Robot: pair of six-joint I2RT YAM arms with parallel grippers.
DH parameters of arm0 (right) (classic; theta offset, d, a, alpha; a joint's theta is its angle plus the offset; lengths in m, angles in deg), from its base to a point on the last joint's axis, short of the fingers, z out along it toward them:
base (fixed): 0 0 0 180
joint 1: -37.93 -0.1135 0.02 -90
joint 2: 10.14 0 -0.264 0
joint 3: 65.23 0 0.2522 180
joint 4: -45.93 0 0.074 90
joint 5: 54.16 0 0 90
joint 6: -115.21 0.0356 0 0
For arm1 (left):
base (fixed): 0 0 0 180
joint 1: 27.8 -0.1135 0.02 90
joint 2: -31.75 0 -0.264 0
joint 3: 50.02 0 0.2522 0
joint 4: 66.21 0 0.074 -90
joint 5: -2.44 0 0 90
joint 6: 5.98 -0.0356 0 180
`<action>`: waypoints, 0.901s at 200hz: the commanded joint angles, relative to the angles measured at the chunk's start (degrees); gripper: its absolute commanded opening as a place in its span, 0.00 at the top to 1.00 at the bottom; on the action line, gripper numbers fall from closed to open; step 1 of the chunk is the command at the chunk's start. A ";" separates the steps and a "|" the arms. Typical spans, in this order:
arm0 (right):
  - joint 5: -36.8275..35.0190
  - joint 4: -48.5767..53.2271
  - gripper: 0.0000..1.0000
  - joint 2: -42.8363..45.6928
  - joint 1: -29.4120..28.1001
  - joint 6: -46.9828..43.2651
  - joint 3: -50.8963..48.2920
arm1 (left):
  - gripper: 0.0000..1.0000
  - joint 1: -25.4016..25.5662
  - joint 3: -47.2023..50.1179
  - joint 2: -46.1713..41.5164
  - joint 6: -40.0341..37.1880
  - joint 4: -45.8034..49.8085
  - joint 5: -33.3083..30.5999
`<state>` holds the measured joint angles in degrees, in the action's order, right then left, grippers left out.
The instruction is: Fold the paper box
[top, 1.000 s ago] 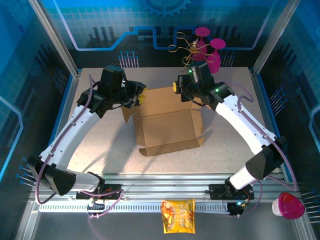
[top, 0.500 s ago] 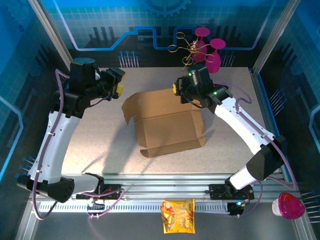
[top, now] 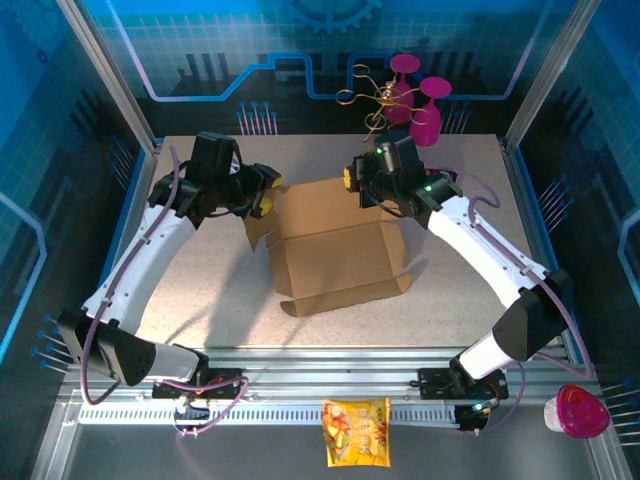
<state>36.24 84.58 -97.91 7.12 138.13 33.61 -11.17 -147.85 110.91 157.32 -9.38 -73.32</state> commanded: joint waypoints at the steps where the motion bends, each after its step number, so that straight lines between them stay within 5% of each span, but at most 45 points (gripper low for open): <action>1: 1.49 -3.27 1.00 -0.86 -0.66 0.07 -1.24 | 0.51 0.16 1.37 0.53 -1.36 -2.14 0.68; 41: 2.40 -4.38 1.00 -1.70 -1.07 -0.40 -2.07 | 0.66 0.09 3.54 1.53 -1.93 -4.09 -0.30; 79: 3.07 -8.47 1.00 -2.01 -1.78 -2.43 -4.63 | 0.92 -0.51 3.73 2.56 -4.70 -3.27 -2.68; 122: 2.96 -17.33 1.00 -3.32 -2.92 -6.72 -10.82 | 1.00 -2.64 6.94 2.32 -8.29 -4.44 -3.30; 150: 3.20 -26.41 1.00 -5.55 -3.51 -6.72 -15.07 | 0.96 -3.83 8.38 2.84 -10.68 -6.05 -2.20; 180: 1.72 -34.01 1.00 -7.51 -3.65 -7.28 -18.00 | 0.59 -4.50 8.23 2.25 -14.26 -4.83 -3.61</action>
<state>37.46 59.18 -103.68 4.26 132.47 17.57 -15.09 -139.46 113.86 147.94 -13.29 -75.31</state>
